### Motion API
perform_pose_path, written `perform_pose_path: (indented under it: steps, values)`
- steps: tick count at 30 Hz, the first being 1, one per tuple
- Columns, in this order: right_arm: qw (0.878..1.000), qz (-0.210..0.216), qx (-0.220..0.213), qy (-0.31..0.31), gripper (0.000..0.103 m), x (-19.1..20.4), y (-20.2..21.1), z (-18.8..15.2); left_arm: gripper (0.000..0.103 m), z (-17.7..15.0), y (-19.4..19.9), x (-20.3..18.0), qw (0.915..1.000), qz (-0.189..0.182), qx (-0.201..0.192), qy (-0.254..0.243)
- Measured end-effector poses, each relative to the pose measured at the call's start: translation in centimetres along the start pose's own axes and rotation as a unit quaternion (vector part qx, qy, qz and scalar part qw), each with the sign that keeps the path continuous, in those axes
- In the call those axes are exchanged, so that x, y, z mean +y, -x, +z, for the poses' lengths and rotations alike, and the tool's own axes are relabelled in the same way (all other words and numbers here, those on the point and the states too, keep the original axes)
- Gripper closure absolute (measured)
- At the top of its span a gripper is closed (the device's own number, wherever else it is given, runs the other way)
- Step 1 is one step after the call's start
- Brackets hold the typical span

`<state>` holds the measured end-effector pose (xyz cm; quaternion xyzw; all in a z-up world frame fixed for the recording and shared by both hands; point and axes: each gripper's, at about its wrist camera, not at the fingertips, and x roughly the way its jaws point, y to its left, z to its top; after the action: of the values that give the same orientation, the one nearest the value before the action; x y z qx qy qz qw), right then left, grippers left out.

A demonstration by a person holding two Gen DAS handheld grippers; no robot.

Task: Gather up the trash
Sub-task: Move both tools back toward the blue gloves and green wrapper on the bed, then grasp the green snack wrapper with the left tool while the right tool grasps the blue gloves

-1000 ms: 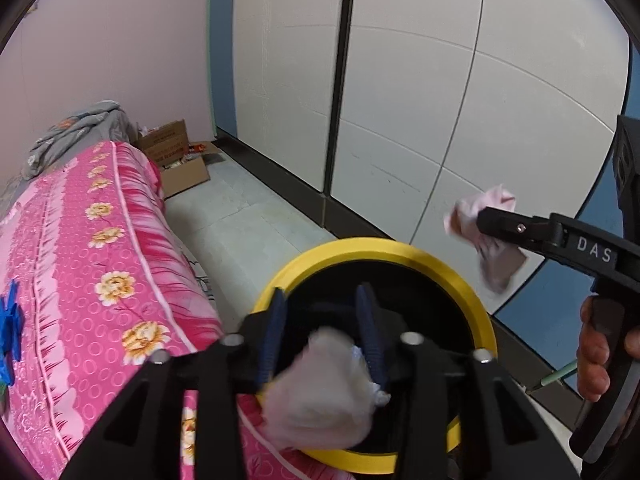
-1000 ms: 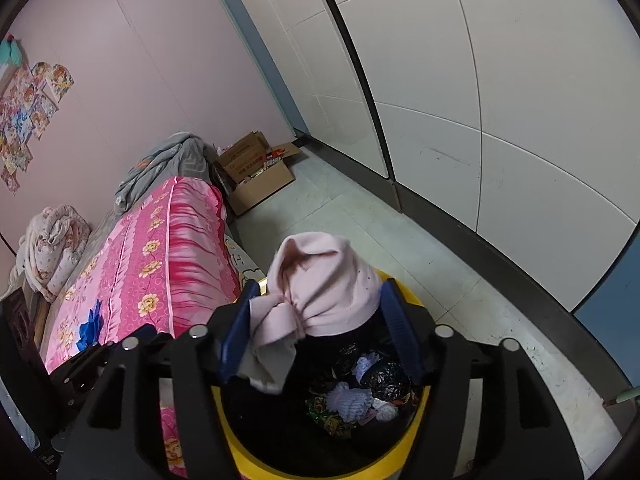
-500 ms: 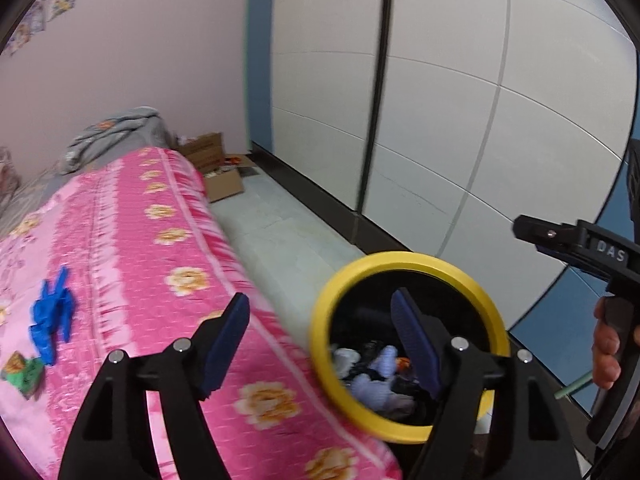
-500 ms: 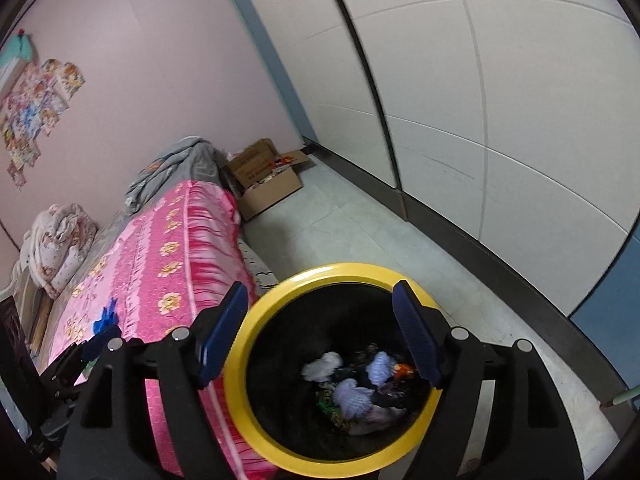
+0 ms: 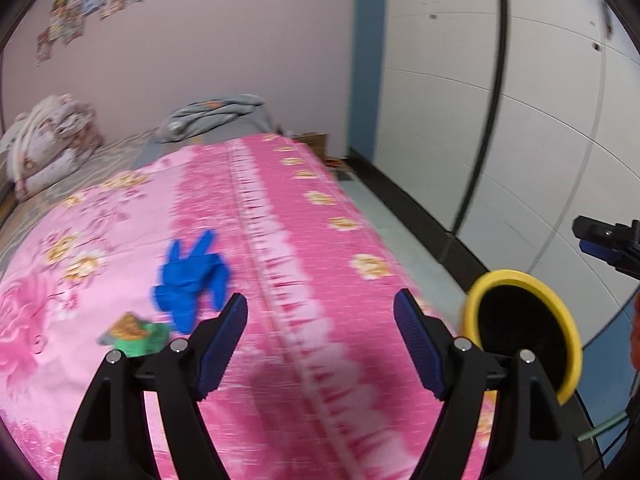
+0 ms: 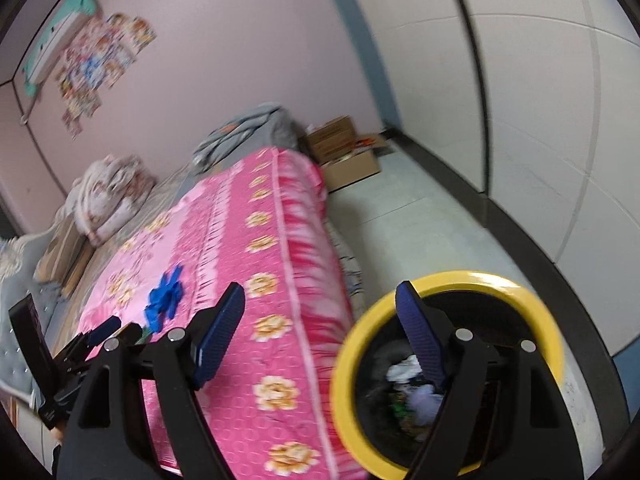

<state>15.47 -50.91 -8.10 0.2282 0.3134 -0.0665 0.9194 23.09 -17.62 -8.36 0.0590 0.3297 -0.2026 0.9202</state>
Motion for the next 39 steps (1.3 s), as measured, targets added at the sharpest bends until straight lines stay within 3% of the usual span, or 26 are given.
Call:
perform_pose_path:
  steps: [10,18,23,30,39]
  values:
    - [0.994,0.024,0.055,0.087,0.021,9.8,-8.0,1.1,0.031,-1.2,-1.6,11.4,0.9953,0.080,0.023,0.051]
    - [0.981,0.069,0.111,0.144,0.018,18.5,-16.1,0.7,0.031,-2.6,-4.4,16.2,0.9916,0.097,0.052,0.068]
    - [0.970,0.098,0.160,0.154,0.018,22.8,-21.1,-0.4,0.031,-2.9,-5.9,17.6,0.9913,0.082,0.066,0.078]
    - [0.962,0.120,0.190,0.155,0.019,26.6,-26.5,-1.4,0.032,-3.3,-7.9,18.2,0.9916,0.056,0.080,0.084]
    - [0.949,0.110,0.232,0.184,0.027,29.4,-31.6,-3.6,0.056,-4.0,-8.9,18.4,0.9916,0.017,0.082,0.099]
